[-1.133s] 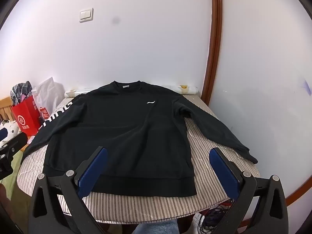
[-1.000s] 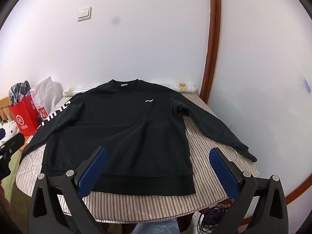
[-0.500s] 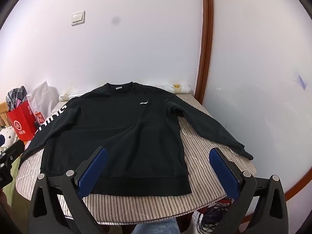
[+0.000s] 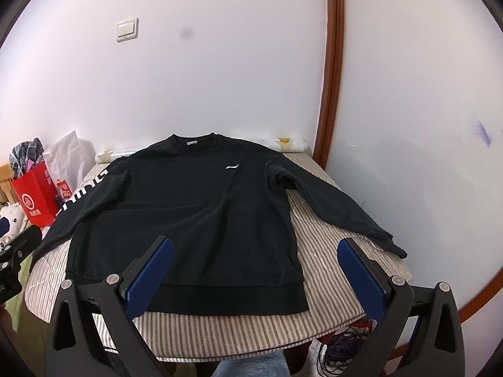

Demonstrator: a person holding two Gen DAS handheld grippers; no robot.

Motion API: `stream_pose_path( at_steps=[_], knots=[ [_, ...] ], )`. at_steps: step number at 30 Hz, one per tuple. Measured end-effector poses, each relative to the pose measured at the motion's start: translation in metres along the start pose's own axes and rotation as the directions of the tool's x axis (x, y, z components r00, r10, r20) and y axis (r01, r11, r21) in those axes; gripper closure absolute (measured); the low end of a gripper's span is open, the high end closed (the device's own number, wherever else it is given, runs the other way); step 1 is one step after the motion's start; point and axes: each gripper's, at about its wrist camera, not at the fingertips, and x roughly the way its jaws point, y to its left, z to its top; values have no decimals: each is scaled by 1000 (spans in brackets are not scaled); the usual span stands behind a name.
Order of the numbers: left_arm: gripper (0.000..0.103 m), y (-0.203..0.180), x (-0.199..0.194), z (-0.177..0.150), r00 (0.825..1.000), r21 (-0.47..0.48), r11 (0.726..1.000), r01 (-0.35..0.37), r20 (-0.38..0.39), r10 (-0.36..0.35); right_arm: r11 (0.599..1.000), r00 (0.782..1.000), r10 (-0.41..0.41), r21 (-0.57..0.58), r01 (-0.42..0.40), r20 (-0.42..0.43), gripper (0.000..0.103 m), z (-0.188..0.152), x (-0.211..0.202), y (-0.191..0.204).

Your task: Fold small clothes

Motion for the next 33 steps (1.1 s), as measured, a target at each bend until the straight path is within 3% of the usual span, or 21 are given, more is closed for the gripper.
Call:
stream_pose_path(
  at_steps=[33],
  knots=[
    [0,3,2,-5,1000,-24,1000,8,-10,-8,1000,1000,13,-5,-13,13,1,0,-6,5]
  ],
)
